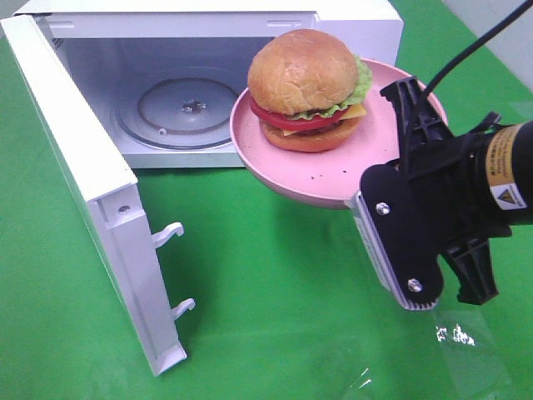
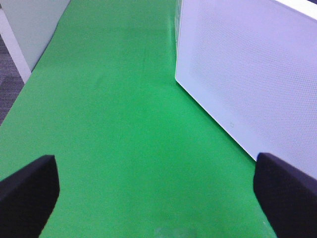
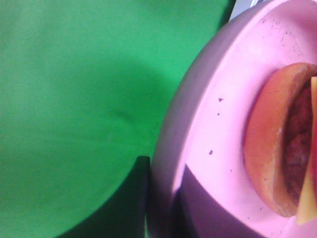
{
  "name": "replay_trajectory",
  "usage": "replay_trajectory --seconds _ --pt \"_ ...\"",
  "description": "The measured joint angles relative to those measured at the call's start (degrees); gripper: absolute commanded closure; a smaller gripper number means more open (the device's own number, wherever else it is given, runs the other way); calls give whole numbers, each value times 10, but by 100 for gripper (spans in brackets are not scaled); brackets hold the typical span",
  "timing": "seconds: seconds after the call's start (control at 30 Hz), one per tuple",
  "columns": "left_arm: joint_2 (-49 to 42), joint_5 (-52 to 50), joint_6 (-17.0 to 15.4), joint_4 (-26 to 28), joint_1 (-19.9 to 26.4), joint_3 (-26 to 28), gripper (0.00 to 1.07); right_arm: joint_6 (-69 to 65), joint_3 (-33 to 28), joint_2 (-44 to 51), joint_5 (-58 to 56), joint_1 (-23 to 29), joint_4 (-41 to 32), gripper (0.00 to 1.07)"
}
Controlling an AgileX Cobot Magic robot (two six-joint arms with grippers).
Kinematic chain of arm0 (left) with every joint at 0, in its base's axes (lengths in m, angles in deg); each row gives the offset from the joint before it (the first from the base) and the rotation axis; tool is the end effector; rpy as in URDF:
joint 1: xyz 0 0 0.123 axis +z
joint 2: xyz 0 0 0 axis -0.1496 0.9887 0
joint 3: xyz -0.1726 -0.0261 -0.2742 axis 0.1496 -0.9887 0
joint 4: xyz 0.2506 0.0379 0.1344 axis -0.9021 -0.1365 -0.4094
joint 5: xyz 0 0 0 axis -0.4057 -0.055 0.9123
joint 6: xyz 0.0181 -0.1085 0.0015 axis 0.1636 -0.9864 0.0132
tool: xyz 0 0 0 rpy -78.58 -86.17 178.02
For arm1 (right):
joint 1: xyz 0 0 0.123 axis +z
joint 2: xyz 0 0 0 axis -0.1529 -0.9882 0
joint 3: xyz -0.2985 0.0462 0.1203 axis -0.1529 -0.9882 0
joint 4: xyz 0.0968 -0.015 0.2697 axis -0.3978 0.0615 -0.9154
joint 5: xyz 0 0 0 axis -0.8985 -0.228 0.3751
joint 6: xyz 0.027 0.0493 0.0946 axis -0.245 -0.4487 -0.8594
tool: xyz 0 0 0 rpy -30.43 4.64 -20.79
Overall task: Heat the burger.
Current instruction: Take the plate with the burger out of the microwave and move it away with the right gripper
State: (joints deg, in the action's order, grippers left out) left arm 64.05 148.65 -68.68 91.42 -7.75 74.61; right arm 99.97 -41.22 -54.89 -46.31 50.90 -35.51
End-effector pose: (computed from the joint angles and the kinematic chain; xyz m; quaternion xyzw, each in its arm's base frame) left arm 0.0013 -0.0029 0.2920 0.0011 0.8432 -0.0073 0.5376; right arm 0.2053 0.1641 0.2393 -0.7869 0.4651 -0.1936 0.3564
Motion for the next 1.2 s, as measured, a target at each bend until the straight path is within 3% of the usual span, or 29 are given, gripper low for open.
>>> replay_trajectory --seconds 0.4,0.7,1.2 --pt "0 0 0 0 0 0 6 -95 -21 91 -138 0 -5 107" --pt "0 0 0 0 0 0 6 -225 -21 94 -231 0 0 107" --pt "0 0 0 0 0 0 6 -444 -21 94 -324 0 72 107"
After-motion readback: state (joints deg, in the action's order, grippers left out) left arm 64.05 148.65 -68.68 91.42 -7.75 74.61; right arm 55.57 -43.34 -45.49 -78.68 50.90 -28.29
